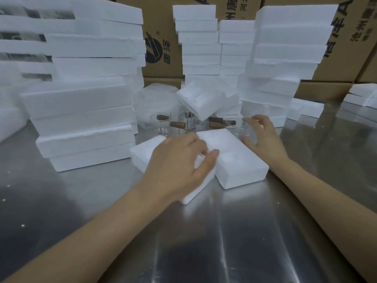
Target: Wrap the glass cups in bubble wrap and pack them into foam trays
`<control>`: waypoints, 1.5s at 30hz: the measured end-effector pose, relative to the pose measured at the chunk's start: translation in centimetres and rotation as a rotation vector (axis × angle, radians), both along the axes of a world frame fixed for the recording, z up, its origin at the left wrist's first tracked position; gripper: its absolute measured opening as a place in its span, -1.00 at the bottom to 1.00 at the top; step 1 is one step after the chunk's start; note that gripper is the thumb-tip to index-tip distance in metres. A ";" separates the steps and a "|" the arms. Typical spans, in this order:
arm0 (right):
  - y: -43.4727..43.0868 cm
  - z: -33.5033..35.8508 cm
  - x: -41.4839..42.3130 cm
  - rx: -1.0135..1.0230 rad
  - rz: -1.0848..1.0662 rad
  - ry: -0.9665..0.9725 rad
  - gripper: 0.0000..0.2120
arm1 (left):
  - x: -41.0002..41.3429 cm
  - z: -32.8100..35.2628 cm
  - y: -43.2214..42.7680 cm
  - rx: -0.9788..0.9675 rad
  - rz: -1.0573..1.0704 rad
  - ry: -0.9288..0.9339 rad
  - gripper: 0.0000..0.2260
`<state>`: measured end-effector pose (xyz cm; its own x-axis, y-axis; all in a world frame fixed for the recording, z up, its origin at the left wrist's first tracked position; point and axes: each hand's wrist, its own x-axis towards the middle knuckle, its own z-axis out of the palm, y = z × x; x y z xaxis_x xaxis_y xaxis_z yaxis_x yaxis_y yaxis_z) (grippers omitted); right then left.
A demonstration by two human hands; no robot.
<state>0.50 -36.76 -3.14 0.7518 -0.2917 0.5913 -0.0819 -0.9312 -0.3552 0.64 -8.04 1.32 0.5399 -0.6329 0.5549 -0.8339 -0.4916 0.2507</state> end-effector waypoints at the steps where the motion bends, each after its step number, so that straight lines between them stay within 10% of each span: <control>1: -0.1 -0.1 0.4 -0.014 0.016 0.054 -0.56 | -1.0 0.3 -0.3 0.038 -0.008 0.001 -0.42; 7: -0.4 -0.4 0.6 -0.088 0.055 0.013 -0.75 | -2.8 -1.3 -1.6 0.376 -0.017 -0.098 -0.52; 17: 1.0 0.9 -1.1 -0.003 0.132 -0.317 -0.84 | -2.2 -1.4 -0.4 0.264 -0.151 0.024 -0.55; 33: 8.4 6.3 -2.5 0.758 0.411 -0.269 -0.84 | 0.5 -2.3 -0.5 0.279 -0.124 -0.092 -0.62; 45: 11.5 4.2 -2.7 0.628 0.399 -0.281 -0.63 | 3.5 -2.2 0.6 -0.254 0.035 0.323 -0.63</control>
